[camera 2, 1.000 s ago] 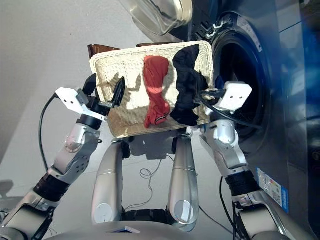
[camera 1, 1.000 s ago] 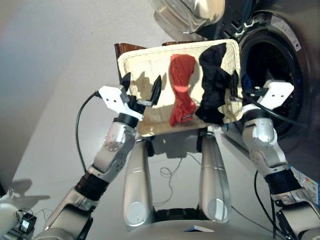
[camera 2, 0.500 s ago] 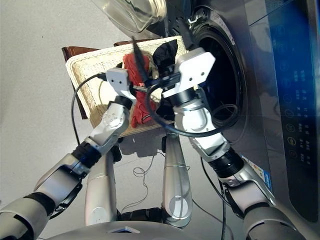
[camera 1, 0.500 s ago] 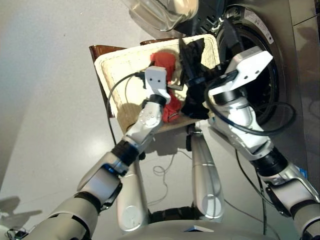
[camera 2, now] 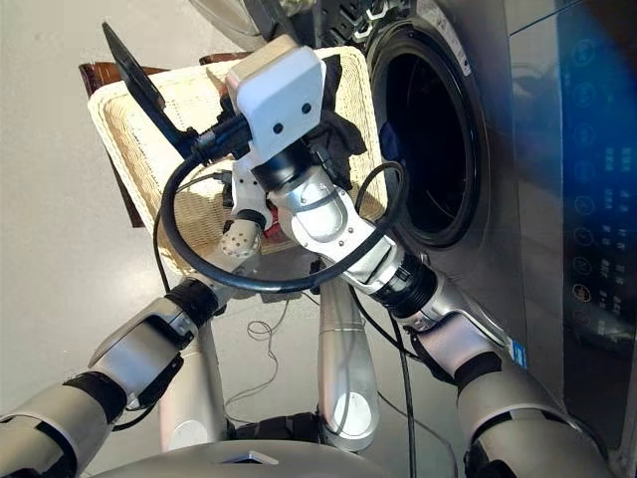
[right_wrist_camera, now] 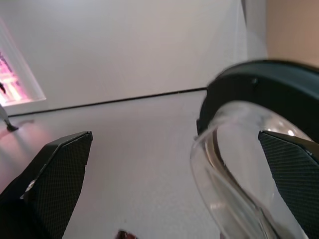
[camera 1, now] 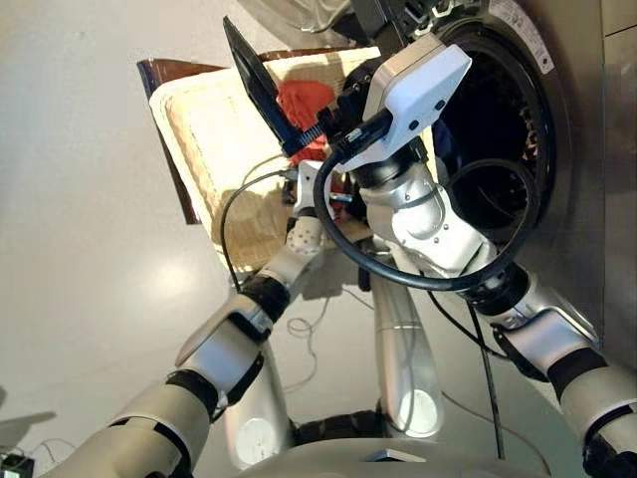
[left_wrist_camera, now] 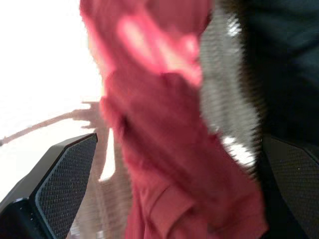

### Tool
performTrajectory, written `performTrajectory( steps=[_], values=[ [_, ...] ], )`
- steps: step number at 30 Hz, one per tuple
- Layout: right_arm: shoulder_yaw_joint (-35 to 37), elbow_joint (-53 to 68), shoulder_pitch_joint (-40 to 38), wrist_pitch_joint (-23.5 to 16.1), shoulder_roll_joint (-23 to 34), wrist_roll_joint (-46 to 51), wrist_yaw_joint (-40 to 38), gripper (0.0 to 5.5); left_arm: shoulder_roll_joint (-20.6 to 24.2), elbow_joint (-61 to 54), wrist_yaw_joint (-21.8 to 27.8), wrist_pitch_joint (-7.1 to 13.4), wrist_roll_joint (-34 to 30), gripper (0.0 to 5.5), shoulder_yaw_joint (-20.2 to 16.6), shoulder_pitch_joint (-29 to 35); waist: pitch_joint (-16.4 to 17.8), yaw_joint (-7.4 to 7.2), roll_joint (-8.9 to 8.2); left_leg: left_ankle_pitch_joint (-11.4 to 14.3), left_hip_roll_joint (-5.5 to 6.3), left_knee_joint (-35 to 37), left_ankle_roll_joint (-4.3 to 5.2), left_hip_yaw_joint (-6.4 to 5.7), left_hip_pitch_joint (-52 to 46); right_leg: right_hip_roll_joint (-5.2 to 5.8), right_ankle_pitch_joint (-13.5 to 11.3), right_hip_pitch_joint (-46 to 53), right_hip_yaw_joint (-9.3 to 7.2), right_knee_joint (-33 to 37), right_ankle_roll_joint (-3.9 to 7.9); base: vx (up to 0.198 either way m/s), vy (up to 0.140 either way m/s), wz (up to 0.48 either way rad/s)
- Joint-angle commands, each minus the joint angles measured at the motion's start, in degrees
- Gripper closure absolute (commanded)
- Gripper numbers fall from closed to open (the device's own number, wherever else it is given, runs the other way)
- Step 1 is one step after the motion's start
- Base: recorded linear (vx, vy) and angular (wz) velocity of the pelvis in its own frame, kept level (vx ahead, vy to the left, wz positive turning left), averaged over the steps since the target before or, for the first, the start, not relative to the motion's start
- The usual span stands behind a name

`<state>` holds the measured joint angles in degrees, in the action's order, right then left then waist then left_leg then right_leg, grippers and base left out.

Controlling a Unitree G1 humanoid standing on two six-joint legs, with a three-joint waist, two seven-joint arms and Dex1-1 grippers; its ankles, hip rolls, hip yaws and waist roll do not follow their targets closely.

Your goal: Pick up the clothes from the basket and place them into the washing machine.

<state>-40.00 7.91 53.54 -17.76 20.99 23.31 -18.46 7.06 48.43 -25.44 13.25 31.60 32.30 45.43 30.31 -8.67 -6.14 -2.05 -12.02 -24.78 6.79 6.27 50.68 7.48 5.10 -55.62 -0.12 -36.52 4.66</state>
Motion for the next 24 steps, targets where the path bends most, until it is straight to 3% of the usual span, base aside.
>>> performTrajectory(
  steps=[1,2,3,11,15,24],
  values=[
    [2.2,2.7,3.2,-2.5,-1.4,-1.7,-1.8,0.0,-5.2,0.3,-3.3,2.0,0.9,0.0,-0.5,-0.1,-0.5,1.55,-1.35,2.2,-3.81,-7.2,4.75,-2.59,4.0,-0.77,0.4,-4.6,-1.58,-2.9,1.92,0.006,-0.087,-0.071],
    [2.3,2.5,3.0,-2.5,-1.6,-1.8,-2.2,0.0,-5.3,0.3,-4.3,2.0,0.3,0.0,-0.7,-0.1,-0.5,1.43,-1.58,2.7,-3.97,-8.3,4.8,-2.75,4.7,-0.78,0.9,-5.4,-1.58,-4.0,1.84,0.103,-0.074,-0.061],
    [2.1,2.2,2.3,-2.5,-1.9,-1.7,-2.6,0.0,-5.8,0.5,-5.0,2.2,1.0,0.0,-1.3,-0.9,-0.5,1.33,-1.7,5.0,-4.34,-9.6,5.11,-2.98,3.8,-0.82,3.2,-4.6,-1.98,-5.4,1.9,0.104,-0.071,-0.015],
    [2.8,1.1,1.7,-3.0,-3.2,-1.3,-3.8,0.0,-6.8,3.4,-7.7,2.2,3.5,0.0,-4.6,0.8,-0.5,0.67,-3.12,7.4,-5.83,-15.0,5.08,-4.02,8.0,-2.0,5.4,-10.2,-2.38,-10.9,1.64,0.015,-0.023,0.001],
    [2.8,0.3,1.6,-2.9,-3.7,-0.8,-4.3,0.0,-6.8,4.6,-8.2,3.0,6.2,0.0,-6.5,2.8,-0.5,0.18,-3.71,8.5,-5.79,-17.2,4.98,-4.84,10.0,-2.76,5.9,-12.1,-2.5,-12.4,1.7,0.0,0.0,0.0],
    [3.4,0.7,0.9,-3.0,-4.3,0.4,-3.2,0.0,-6.4,7.4,-7.4,1.8,7.2,0.0,-7.0,6.5,-0.5,-0.94,-3.79,8.8,-5.63,-18.1,4.93,-4.32,11.9,-2.54,5.5,-14.3,-1.76,-13.0,2.02,0.0,0.0,0.0]
  ],
)
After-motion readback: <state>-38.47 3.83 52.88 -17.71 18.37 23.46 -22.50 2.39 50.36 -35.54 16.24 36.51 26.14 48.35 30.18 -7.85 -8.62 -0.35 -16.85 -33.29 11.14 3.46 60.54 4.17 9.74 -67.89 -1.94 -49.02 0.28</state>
